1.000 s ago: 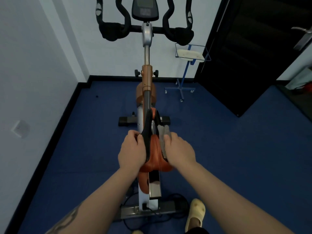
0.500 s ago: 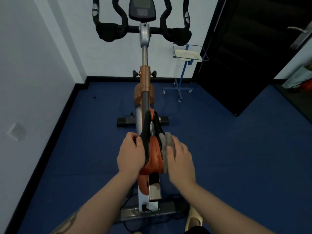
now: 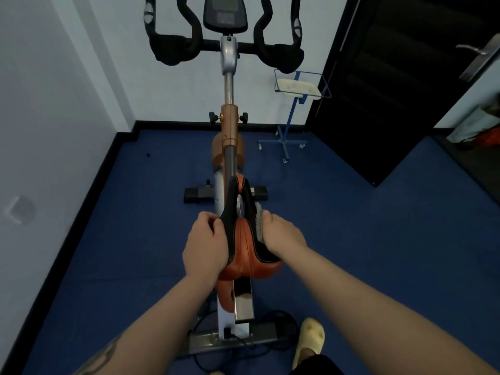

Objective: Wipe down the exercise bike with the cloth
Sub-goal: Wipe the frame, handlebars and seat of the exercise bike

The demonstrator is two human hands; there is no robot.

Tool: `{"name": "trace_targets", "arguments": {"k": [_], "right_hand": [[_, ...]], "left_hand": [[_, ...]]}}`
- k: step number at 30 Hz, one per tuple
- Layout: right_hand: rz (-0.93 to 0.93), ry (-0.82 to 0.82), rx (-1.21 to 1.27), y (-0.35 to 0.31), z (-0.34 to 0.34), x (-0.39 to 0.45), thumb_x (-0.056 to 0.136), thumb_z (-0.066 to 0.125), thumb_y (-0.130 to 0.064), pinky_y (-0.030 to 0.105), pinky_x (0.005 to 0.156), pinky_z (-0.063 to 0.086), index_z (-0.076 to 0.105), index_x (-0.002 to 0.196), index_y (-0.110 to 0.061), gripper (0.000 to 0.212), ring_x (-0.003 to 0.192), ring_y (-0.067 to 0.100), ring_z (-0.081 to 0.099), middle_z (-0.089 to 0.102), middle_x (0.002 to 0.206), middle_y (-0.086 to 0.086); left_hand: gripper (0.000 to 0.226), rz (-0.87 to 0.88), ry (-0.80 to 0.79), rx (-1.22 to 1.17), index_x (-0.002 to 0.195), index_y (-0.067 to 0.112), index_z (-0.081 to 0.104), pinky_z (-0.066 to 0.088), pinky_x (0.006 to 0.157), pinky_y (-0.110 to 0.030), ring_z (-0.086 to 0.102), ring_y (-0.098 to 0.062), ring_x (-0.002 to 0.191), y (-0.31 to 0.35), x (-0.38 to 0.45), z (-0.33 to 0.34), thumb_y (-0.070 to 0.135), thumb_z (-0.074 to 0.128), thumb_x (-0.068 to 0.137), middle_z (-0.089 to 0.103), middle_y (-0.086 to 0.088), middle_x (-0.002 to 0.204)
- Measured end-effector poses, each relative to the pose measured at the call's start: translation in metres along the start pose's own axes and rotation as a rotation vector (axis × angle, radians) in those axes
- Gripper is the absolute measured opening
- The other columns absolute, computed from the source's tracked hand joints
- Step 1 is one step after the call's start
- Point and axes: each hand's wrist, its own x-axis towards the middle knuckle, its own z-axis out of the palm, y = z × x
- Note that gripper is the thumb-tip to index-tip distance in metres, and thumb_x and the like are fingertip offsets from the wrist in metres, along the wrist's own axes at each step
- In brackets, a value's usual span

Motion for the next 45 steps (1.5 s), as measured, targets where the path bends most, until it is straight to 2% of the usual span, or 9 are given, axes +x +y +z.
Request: {"name": "trace_targets", "arguments": {"k": [6,10,15,20,25,31,38,42,45], "right_hand": [[-0.09,0.126,-0.006,0.015,0.015,-0.012,0.104,0.014,-0.043,0.038,0.077,0.044,0.046,0.121,-0.018,0.045,0.093,0.022,0.055,0.058,0.114,0.007],[-0.05,-0.052,0.008,0.003,-0.001,0.012,0.106,0.015,-0.028,0.039,0.095,0.042,0.044,0.135,-0.009,0.045,0.112,0.028,0.052,0.052,0.132,0.013],[-0.238,0.18,-0.051,0.009,0.02,-0.014,0.102,0.019,-0.046,0.043,0.088,0.047,0.04,0.137,-0.02,0.048,0.106,0.024,0.054,0.055,0.126,0.005],[-0.198,-0.077,-0.134,-0.009,-0.005,0.024,0.107,0.02,-0.029,0.038,0.084,0.045,0.027,0.146,-0.006,0.046,0.111,0.03,0.052,0.047,0.133,0.015],[-0.294,0.107,-0.177,0.006,0.011,0.006,0.103,0.019,-0.048,0.036,0.077,0.043,0.026,0.148,-0.011,0.059,0.112,0.027,0.057,0.048,0.141,0.011],[-0.044,-0.105,0.096,-0.023,-0.003,0.053,0.105,0.01,-0.047,0.037,0.094,0.039,0.025,0.151,-0.006,0.064,0.126,0.034,0.049,0.047,0.143,0.019],[-0.263,-0.07,0.002,-0.009,0.006,0.043,0.103,0.019,-0.049,0.036,0.079,0.043,0.023,0.148,-0.008,0.061,0.106,0.029,0.058,0.054,0.133,0.013],[-0.099,-0.114,0.208,-0.035,-0.002,0.079,0.105,0.015,-0.046,0.036,0.093,0.038,0.02,0.151,-0.005,0.062,0.125,0.033,0.049,0.045,0.144,0.017],[-0.198,-0.098,0.084,-0.025,0.009,0.066,0.103,0.024,-0.045,0.038,0.095,0.039,0.004,0.154,-0.007,0.067,0.131,0.036,0.044,0.032,0.154,0.016]], "left_hand": [[0.011,0.012,0.018,-0.001,0.102,0.034,0.05,0.034,0.063,-0.029,0.052,-0.005,0.083,0.0,0.003,0.002,0.031,0.039,0.101,0.053,0.018,0.095],[0.011,0.004,0.008,0.0,0.099,0.035,0.05,0.034,0.058,-0.024,0.051,0.002,0.078,0.001,-0.001,0.001,0.032,0.039,0.101,0.054,0.019,0.091],[0.012,0.006,0.011,0.07,0.101,0.034,0.049,0.037,0.059,-0.028,0.055,-0.003,0.08,0.001,0.002,0.0,0.034,0.037,0.102,0.055,0.016,0.095],[0.012,-0.002,0.026,0.066,0.1,0.033,0.05,0.039,0.061,-0.029,0.054,-0.001,0.079,0.004,0.0,0.001,0.033,0.039,0.102,0.057,0.016,0.091],[0.013,-0.001,0.05,0.075,0.098,0.032,0.053,0.045,0.064,-0.032,0.057,-0.004,0.077,0.007,-0.002,0.001,0.034,0.04,0.101,0.059,0.014,0.087],[0.014,-0.052,0.088,0.02,0.096,0.032,0.057,0.047,0.065,-0.031,0.057,-0.001,0.079,0.008,-0.007,0.002,0.036,0.044,0.099,0.062,0.014,0.088],[0.013,-0.11,0.15,0.016,0.091,0.037,0.06,0.042,0.059,-0.025,0.058,0.001,0.074,0.006,-0.007,0.0,0.038,0.048,0.097,0.063,0.017,0.082],[0.018,-0.146,0.187,0.071,0.091,0.034,0.06,0.045,0.06,-0.026,0.058,-0.001,0.072,0.011,-0.01,0.002,0.038,0.045,0.099,0.063,0.015,0.08],[0.03,-0.182,0.22,0.292,0.086,0.023,0.055,0.05,0.068,-0.038,0.058,-0.013,0.072,0.02,-0.012,0.008,0.036,0.033,0.102,0.06,0.007,0.08]]}}
